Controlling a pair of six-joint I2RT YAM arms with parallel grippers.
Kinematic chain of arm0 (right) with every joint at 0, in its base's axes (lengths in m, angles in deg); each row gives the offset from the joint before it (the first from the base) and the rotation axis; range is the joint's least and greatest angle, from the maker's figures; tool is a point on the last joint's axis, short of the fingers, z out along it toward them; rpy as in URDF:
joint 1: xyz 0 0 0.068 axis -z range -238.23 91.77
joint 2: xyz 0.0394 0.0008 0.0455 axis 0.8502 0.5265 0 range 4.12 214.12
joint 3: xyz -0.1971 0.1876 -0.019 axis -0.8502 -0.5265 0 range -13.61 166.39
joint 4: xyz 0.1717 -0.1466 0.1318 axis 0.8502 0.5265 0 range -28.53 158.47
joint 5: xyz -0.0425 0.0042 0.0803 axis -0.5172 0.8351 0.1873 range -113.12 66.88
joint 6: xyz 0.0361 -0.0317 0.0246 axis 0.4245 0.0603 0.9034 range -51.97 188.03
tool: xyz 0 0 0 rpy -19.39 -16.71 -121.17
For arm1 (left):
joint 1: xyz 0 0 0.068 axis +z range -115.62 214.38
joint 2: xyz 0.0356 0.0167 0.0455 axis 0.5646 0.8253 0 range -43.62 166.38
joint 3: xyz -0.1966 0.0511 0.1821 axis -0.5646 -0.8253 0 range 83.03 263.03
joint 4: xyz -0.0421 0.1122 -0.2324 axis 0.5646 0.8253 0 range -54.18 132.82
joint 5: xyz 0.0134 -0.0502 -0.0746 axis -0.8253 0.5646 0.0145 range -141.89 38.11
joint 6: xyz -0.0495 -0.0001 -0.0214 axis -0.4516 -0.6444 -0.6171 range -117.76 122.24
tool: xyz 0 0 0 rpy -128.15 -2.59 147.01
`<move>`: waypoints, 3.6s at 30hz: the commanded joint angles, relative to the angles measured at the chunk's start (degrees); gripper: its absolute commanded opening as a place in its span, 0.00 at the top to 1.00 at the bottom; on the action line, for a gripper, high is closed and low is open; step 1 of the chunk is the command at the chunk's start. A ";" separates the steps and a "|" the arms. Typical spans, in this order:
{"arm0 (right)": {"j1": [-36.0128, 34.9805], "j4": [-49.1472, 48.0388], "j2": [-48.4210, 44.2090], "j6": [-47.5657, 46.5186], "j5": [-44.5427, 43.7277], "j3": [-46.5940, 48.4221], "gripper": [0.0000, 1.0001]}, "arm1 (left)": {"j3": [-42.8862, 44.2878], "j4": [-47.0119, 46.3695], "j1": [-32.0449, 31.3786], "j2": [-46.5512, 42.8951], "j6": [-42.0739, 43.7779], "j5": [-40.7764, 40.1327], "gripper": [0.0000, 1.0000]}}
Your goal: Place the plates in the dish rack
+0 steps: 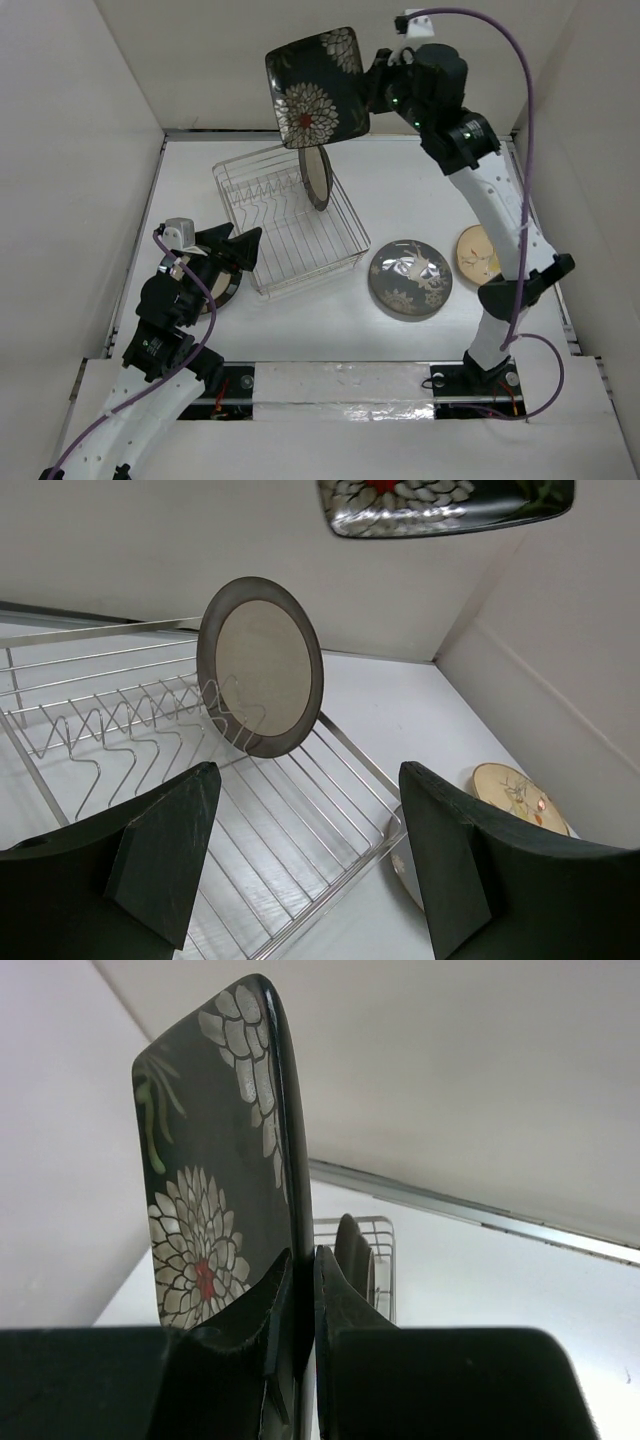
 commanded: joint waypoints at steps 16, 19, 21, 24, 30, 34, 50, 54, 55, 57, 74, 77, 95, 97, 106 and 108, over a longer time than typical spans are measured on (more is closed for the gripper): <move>-14.96 2.32 19.78 -8.17 -28.67 19.72 1.00 | 0.84 -2.18 -0.32 -2.12 0.90 -0.73 0.30; -14.96 3.46 21.02 -9.49 -32.72 20.52 1.00 | 0.76 -2.01 -0.32 -1.33 0.90 -0.13 0.30; -15.49 3.55 21.38 -9.85 -34.65 19.12 1.00 | 0.67 -2.09 -0.32 -1.42 0.90 0.23 0.30; -15.49 4.42 22.07 -11.43 -37.98 17.88 1.00 | 0.84 -2.27 -0.32 -1.51 0.90 -0.47 0.30; -15.49 5.57 22.78 -12.22 -39.14 15.60 1.00 | 0.84 -2.53 -0.32 -1.33 0.99 0.15 0.30; -15.49 6.63 23.31 -12.75 -40.20 15.60 1.00 | 0.58 -2.18 -0.32 -1.07 0.90 0.58 0.30; -17.33 9.27 25.51 -16.88 -44.94 14.54 1.00 | 0.58 -2.71 -0.32 -1.24 0.64 1.03 0.30; -17.95 9.35 26.91 -18.90 -47.84 16.12 1.00 | 0.49 -2.53 -0.32 -0.98 0.55 1.64 0.30; -18.64 9.18 27.00 -19.16 -48.10 16.21 1.00 | 0.58 -2.62 -0.32 -1.24 0.46 1.64 0.30; -19.18 9.09 27.52 -19.69 -48.54 16.12 1.00 | 0.67 -2.45 -0.32 -1.42 0.55 1.03 0.30; -19.18 9.79 33.06 -18.55 -45.65 16.48 1.00 | 0.49 -2.27 -0.32 -1.33 0.29 1.55 0.29; -19.18 8.22 33.42 -19.86 -44.77 15.08 1.00 | 0.58 -2.27 -0.32 -1.24 0.37 1.11 0.29; -20.94 -1.98 34.47 -23.56 -45.56 11.12 0.67 | 0.58 -2.10 -0.32 -0.63 0.55 0.93 0.29; -21.46 -2.25 34.03 -23.12 -45.65 10.85 0.60 | 0.58 -2.27 -0.32 -0.80 0.55 1.20 0.29; -23.13 -10.41 22.62 -21.72 -45.38 1.37 0.43 | 0.49 -2.18 -0.32 -0.89 0.64 1.02 0.29; -23.66 -14.00 17.02 -21.36 -45.30 -2.14 0.42 | 0.58 -2.18 -0.32 -0.98 0.64 1.02 0.29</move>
